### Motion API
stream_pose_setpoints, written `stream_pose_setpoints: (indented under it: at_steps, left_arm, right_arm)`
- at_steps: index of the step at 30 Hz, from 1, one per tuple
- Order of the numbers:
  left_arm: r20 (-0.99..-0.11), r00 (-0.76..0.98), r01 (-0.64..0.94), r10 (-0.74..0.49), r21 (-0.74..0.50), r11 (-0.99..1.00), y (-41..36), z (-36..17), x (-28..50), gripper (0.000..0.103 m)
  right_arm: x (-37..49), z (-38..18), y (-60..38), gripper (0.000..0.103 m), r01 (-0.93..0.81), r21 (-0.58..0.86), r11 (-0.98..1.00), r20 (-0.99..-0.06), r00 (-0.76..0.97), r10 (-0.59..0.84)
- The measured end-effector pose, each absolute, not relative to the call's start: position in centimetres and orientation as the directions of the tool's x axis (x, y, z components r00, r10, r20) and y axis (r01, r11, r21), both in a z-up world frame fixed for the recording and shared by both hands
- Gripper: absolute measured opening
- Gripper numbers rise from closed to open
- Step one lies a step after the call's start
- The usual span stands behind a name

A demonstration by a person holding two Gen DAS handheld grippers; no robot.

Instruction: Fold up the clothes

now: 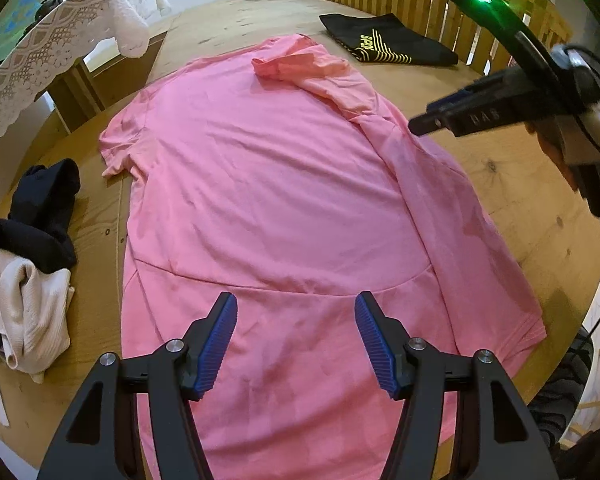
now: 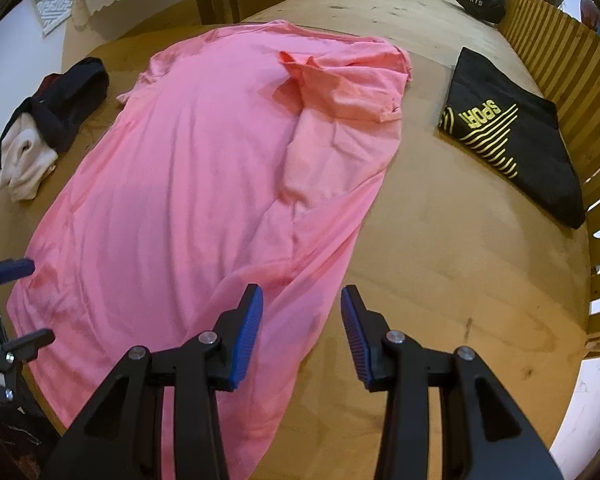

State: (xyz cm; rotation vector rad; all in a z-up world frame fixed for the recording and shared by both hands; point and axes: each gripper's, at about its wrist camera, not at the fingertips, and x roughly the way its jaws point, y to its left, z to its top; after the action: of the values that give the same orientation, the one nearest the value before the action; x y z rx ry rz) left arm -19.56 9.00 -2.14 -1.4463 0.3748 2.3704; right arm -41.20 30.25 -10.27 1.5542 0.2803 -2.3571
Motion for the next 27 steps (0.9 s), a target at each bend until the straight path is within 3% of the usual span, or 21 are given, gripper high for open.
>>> stream_pose_setpoints:
  at_steps: [12,16,27]
  left_arm:
    - [-0.906,-0.367,-0.466,0.212,-0.018,-0.885,11.8,-2.2,-18.7,0.059]
    - [-0.909,-0.323,-0.528,0.263,-0.057,-0.847,14.7,-2.6,-17.6,0.06]
    - [-0.923,-0.248,-0.593,0.295,-0.096,-0.799,18.0,-5.0,-18.1,0.06]
  right_arm:
    - [-44.9,-8.7,32.1,0.04,0.366,0.013,-0.931,-0.881,-0.436,-0.184]
    - [-49.1,-7.2,33.1,0.047,0.331,-0.022,-0.943,-0.87,-0.47,-0.145]
    - [-60.4,-8.2,29.2,0.045,0.339,0.009,-0.941,-0.889,-0.429,-0.163]
